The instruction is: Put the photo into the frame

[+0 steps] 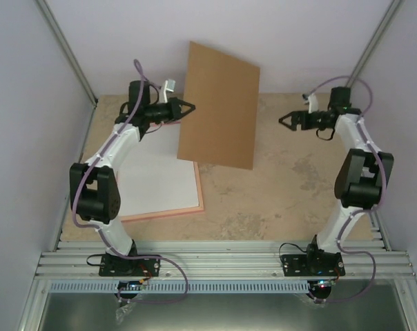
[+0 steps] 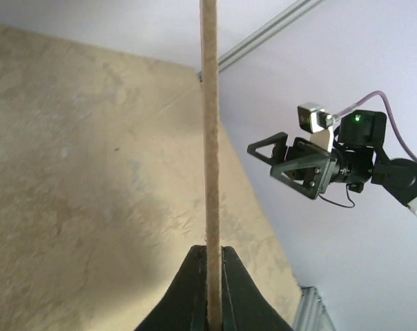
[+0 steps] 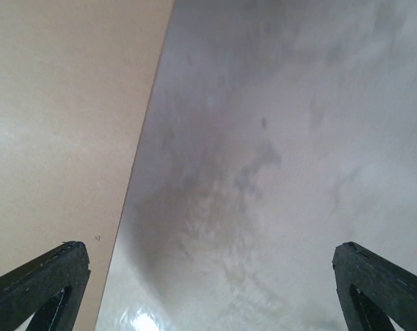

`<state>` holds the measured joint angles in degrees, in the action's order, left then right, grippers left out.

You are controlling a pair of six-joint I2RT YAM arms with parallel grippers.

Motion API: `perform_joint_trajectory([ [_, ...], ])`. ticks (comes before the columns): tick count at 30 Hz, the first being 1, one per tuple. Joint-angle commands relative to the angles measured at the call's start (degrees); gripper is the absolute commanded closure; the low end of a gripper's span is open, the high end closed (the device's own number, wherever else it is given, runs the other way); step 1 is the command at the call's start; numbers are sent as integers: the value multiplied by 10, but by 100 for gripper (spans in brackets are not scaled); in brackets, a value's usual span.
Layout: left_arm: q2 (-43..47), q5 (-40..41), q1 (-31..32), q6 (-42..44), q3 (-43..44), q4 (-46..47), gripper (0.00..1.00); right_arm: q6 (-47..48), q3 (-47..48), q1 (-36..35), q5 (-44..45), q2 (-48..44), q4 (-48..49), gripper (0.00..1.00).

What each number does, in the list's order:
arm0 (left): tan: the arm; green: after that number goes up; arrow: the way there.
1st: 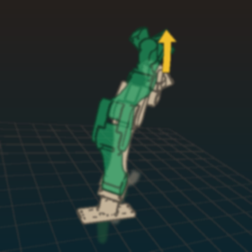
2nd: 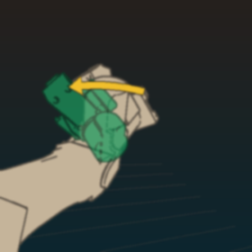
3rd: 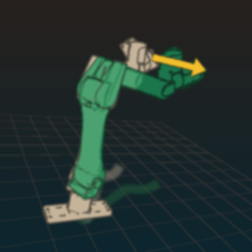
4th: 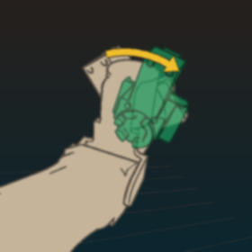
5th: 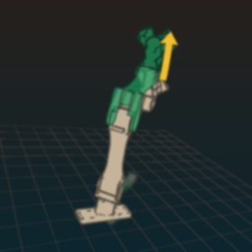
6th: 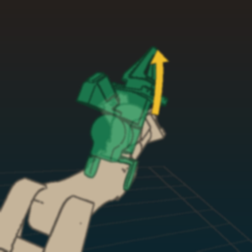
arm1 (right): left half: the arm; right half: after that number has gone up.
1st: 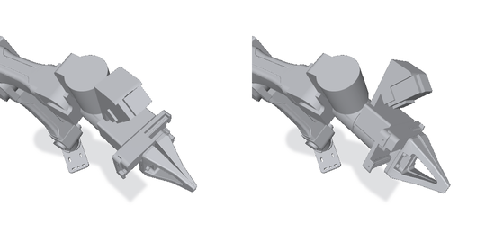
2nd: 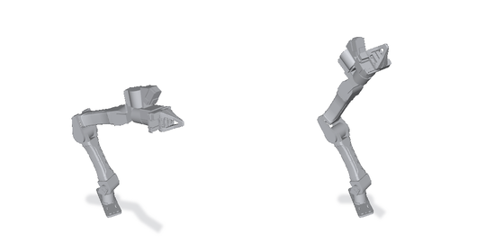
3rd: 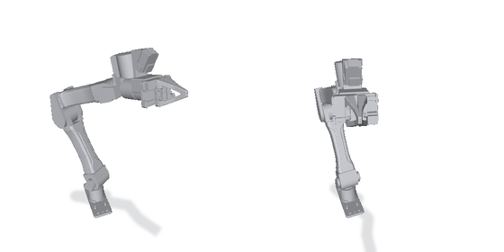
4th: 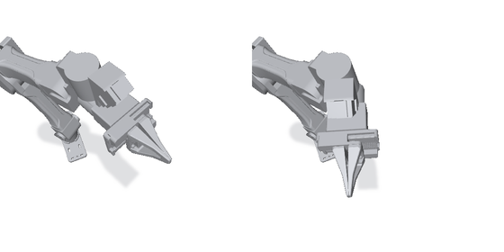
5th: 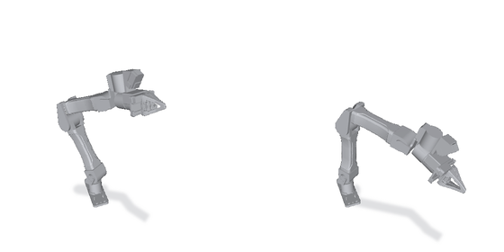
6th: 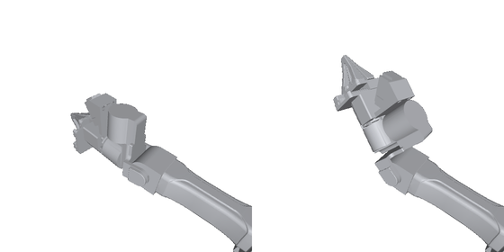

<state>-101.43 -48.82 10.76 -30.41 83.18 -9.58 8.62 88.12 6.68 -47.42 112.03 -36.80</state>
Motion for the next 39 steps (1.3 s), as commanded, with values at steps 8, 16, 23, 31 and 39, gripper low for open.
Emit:
perform_joint_trajectory([
  [8, 104, -142, -38, -71, -47, 330, 100, -50, 37, -1, -179, -103, 98, 2],
  [16, 209, 104, -36, 681, -18, -11, 100, -170, 109, 90, -115, -81, 118, 4],
  [23, 346, 108, -35, 1048, -234, 135, 100, -169, 76, 101, -112, -103, 114, 5],
  [31, 448, -17, -35, 1328, -389, 194, 100, 8, 101, 37, -105, -114, -28, 7],
  [39, 536, -144, -33, 1528, -459, 75, 100, 165, 208, -57, -121, -30, -246, 9],
])
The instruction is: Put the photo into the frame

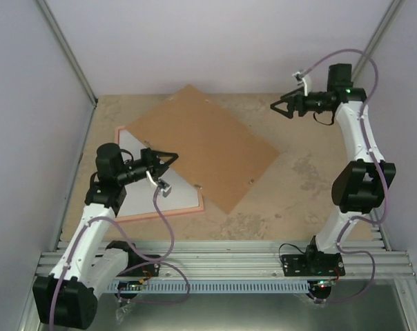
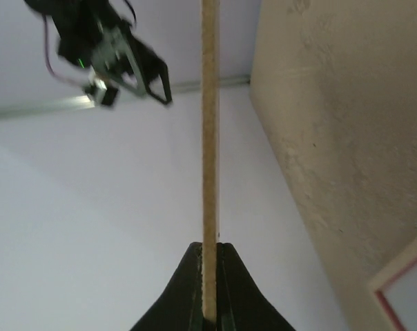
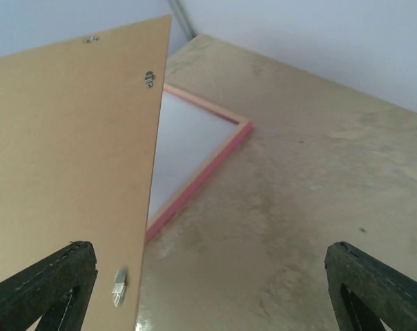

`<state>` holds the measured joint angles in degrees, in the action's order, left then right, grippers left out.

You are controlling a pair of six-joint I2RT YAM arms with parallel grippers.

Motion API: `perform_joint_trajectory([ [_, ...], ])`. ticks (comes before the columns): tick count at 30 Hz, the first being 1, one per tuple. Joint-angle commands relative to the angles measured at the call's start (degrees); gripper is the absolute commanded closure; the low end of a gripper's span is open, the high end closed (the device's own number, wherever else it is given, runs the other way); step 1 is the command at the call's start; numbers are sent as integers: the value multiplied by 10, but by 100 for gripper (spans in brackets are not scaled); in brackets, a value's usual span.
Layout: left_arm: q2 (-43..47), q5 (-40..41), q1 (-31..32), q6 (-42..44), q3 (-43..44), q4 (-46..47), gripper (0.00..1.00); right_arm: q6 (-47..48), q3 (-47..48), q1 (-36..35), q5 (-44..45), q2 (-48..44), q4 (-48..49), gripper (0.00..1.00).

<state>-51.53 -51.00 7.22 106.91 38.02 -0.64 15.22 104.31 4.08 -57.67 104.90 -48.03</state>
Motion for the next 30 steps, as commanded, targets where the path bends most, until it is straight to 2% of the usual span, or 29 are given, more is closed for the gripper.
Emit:
perform_joint_trajectory([
  [1, 44, -133, 3, 170, -7, -36, 100, 109, 56, -39, -29, 54, -157, 10],
  [5, 61, -159, 4, 227, -2, -119, 100, 131, 67, -78, -83, 90, -225, 10],
  [9, 70, -173, 7, 266, 3, -175, 100, 128, 33, -99, -120, 95, -237, 9],
  [14, 76, -174, 16, 269, -1, -175, 100, 59, -64, -112, -170, 97, -199, 9],
  [20, 70, -175, 17, 267, 0, -164, 100, 85, -85, -136, -207, 99, -233, 12],
  [28, 64, -179, 18, 257, -3, -137, 100, 92, -124, -162, -242, 115, -244, 24],
  [30, 63, -179, 18, 253, -4, -129, 100, 103, -137, -169, -252, 120, -253, 32],
])
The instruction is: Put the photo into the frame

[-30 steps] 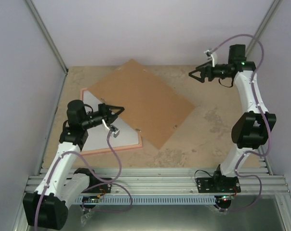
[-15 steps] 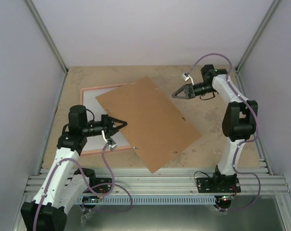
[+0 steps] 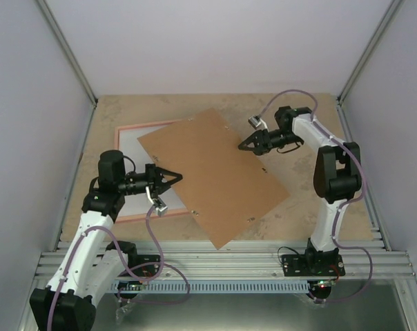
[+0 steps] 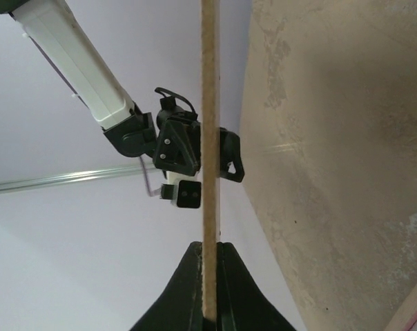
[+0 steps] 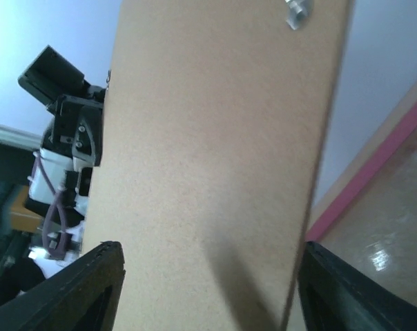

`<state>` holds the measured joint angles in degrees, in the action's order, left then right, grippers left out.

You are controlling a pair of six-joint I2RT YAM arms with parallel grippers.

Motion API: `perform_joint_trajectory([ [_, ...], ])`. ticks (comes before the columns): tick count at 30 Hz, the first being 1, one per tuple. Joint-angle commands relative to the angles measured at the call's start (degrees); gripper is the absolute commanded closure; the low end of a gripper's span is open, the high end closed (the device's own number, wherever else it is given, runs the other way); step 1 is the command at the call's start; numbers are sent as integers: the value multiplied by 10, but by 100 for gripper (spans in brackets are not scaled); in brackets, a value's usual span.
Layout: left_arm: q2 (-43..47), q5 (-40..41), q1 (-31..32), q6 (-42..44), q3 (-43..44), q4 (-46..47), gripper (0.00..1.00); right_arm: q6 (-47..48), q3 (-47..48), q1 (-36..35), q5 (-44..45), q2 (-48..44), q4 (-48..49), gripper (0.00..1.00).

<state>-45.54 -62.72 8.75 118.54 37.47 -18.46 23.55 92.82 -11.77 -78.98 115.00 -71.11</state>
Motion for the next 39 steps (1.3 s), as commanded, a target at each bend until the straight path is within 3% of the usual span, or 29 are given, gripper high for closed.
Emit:
perform_joint_trajectory([
  [1, 3, -60, 3, 137, 1, 50, 100, 21, -25, -12, -44, 19, -21, 38],
  [6, 11, -51, 3, 107, -4, 50, 100, 13, -19, -10, -55, 15, -12, 67],
  [11, 20, -6, 3, 45, -24, 76, 60, -38, -11, 16, -74, 5, 30, 97],
  [15, 13, 87, 3, -45, -57, 155, 20, -51, 57, 60, -62, 13, 43, 100],
  [17, 6, 143, 3, -112, -69, 182, 8, -60, 93, 87, -50, 20, 56, 100],
  [19, -4, 203, 3, -176, -67, 197, 2, -61, 118, 109, -25, 23, 67, 100],
  [22, -37, 296, 2, -321, -34, 178, 1, -110, 118, 155, -7, 19, 122, 100],
  [27, -189, 434, -16, -671, 120, 98, 1, -249, 98, 199, 20, -3, 288, 99],
  [31, -330, 439, -99, -901, 283, -48, 2, -320, 72, 218, 48, -17, 370, 99],
  [35, -402, 366, -193, -1019, 342, -143, 6, -353, 36, 219, 55, -39, 416, 100],
  [39, -448, 331, -300, -1040, 348, -203, 20, -358, 5, 219, 60, -61, 429, 99],
])
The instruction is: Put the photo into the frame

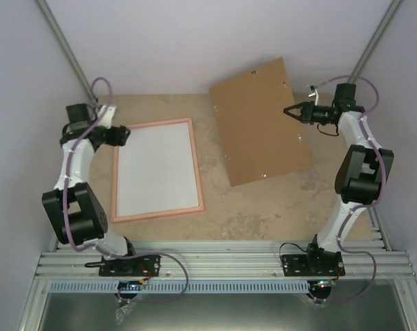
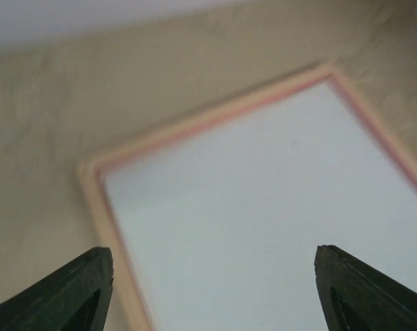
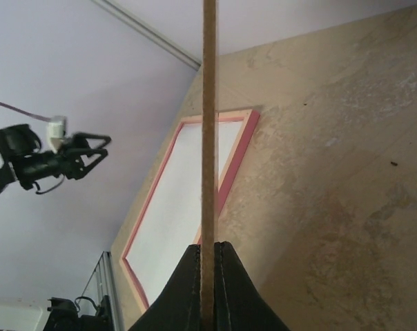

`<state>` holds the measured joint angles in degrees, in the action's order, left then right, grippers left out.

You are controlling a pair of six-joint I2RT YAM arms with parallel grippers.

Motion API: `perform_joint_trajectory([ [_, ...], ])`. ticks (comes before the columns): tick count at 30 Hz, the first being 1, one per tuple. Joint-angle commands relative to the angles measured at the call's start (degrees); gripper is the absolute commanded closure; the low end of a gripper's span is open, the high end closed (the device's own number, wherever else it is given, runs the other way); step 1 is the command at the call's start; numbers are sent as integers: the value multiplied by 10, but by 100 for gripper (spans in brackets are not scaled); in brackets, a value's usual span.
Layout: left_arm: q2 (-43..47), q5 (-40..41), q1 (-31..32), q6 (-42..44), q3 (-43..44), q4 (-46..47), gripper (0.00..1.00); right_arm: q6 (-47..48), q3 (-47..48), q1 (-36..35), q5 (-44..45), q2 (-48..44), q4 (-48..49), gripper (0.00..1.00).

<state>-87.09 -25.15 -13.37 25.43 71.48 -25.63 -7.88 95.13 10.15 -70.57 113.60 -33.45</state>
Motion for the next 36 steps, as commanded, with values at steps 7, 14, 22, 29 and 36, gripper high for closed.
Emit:
perform_joint_trajectory([
  [7, -115, -8, -190, -54, 7, -188, 37, -59, -45, -3, -25, -60, 72, 99],
  [14, -161, -11, -193, -49, -11, -172, 41, -72, -52, -6, -22, -66, 81, 99],
  [22, -225, -51, -193, -47, -6, -168, 49, -68, -63, -7, -19, -80, 79, 99],
  [29, -240, -68, -182, -44, -29, -164, 60, -75, -71, -6, -17, -84, 84, 99],
  [36, -243, -111, -135, -117, -57, -122, 73, -78, -70, -4, -15, -80, 81, 99],
])
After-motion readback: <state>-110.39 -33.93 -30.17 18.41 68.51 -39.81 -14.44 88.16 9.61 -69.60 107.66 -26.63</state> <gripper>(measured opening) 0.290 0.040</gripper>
